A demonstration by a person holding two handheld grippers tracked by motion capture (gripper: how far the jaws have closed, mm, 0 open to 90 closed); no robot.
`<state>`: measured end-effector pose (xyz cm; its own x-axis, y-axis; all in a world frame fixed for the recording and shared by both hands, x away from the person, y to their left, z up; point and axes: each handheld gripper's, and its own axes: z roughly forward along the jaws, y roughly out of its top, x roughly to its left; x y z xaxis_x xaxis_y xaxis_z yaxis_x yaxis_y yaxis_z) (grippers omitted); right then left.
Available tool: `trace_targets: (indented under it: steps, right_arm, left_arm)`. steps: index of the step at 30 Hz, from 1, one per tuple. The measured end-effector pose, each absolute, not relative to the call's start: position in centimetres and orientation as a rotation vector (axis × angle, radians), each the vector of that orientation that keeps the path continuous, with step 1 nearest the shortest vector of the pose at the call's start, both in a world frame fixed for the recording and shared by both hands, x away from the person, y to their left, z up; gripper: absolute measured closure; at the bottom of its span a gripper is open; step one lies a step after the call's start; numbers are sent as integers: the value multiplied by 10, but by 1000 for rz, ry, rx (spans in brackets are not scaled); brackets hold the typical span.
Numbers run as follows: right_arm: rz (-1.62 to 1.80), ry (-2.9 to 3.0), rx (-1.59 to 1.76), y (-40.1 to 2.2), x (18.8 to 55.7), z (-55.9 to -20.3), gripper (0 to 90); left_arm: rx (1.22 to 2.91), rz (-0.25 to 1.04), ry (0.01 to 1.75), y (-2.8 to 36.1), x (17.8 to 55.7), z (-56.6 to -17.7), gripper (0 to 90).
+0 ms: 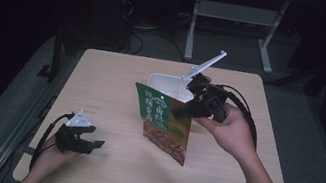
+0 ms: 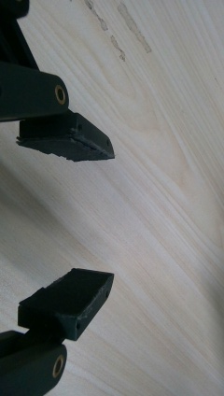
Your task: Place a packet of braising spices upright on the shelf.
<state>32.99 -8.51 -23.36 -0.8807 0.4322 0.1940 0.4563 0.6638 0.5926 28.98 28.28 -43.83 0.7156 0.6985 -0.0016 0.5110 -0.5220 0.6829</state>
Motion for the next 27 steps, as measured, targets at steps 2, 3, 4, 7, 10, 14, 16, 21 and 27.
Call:
trace_targets:
  steps: [2,3,4,7,10,14,16,21,27]
  right_arm:
    - [-1027,-2839,-762,-85,332,-231,900]
    - [-1029,-2842,-771,-85,333,-229,900]
    - [-1035,-2844,-774,-85,335,-228,900]
    - [-1048,-2850,-798,-85,340,-223,900]
    - [-1068,-2848,-821,-86,345,-218,900]
    - [-1091,-2842,-861,-86,351,-211,900]
    - [-1095,-2854,-865,-85,354,-209,900]
    - [-1113,-2848,-925,-85,365,-203,900]
    - [-1146,-2867,-980,-84,376,-196,900]
  left_arm:
    - [2236,357,918,283,290,-439,341]
    - [2237,356,917,283,290,-439,340]
    - [2238,354,918,283,290,-439,339]
    - [2238,357,915,283,290,-439,336]
    - [2234,356,920,284,290,-439,332]
    - [2224,358,923,285,290,-438,331]
    - [2220,360,922,285,290,-437,330]
    - [2220,363,917,285,290,-437,328]
    - [2211,360,925,287,290,-437,318]
